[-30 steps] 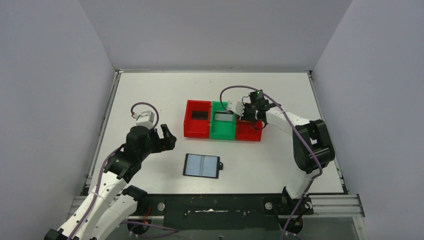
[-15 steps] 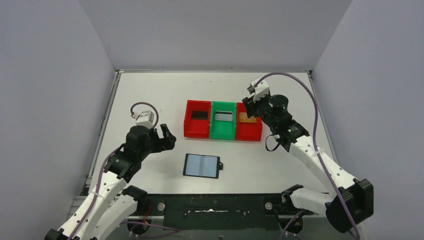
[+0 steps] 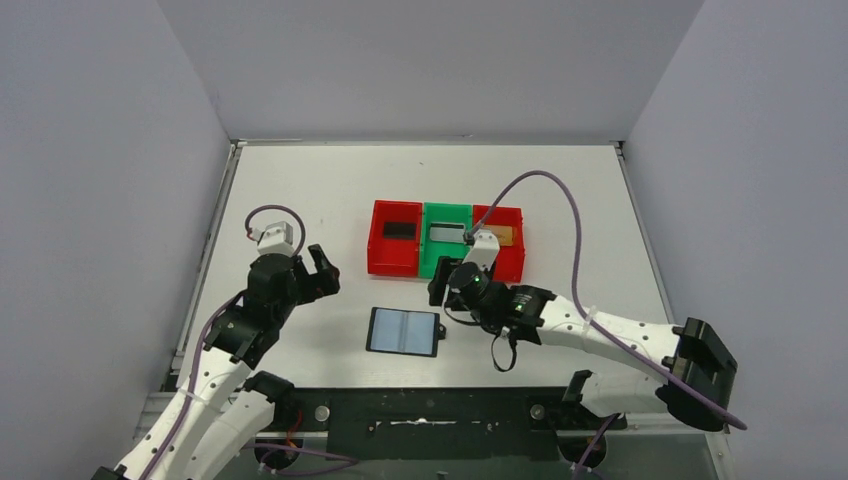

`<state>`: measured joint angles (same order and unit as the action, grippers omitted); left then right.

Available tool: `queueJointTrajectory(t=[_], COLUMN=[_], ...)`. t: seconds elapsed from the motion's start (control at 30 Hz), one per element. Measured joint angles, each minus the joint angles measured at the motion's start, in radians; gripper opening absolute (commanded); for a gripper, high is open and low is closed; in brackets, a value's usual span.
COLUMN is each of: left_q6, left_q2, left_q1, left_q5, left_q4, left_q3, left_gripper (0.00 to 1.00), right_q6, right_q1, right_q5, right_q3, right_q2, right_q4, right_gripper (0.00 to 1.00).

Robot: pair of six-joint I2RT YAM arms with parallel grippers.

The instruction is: Take the credit cards out of the card holder

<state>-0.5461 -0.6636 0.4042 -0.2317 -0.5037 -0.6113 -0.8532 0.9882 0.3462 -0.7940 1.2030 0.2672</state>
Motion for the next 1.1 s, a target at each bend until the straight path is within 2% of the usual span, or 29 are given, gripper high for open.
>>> queueJointTrajectory(t=[0.17, 0.37, 0.6, 0.9, 1.1], left_q6=[-0.026, -0.052, -0.077, -0.082, -0.082], left_q2=[0.002, 0.010, 0.038, 0.044, 0.050], left_q1=[-0.006, -0.016, -0.022, -0.026, -0.026], left_q5=[-0.057, -0.122, -0.172, -0.184, -0.185], left_q4=[-0.016, -0.042, -0.055, -0.055, -0.055], left_q3=[0.000, 0.000, 0.000, 0.000, 0.000], left_gripper=[0.93, 0.94, 0.94, 0.94, 0.95], right_q6=[-0.161, -0.289, -0.327, -0.323, -0.312], right_q1=[0.159, 0.260, 0.277, 0.275, 0.275], right_q5=[0.148, 0.231, 0.233, 0.169, 0.137], right_q3=[-0.097, -0.311, -0.385, -0.387, -0.469], right_q2=[0.174, 0.424, 0.523, 0.547, 0.639], right_q4=[0.111, 0.216, 0.248, 0.219, 0.220], right_gripper=[0.74, 0.73, 0.70, 0.70, 0.71])
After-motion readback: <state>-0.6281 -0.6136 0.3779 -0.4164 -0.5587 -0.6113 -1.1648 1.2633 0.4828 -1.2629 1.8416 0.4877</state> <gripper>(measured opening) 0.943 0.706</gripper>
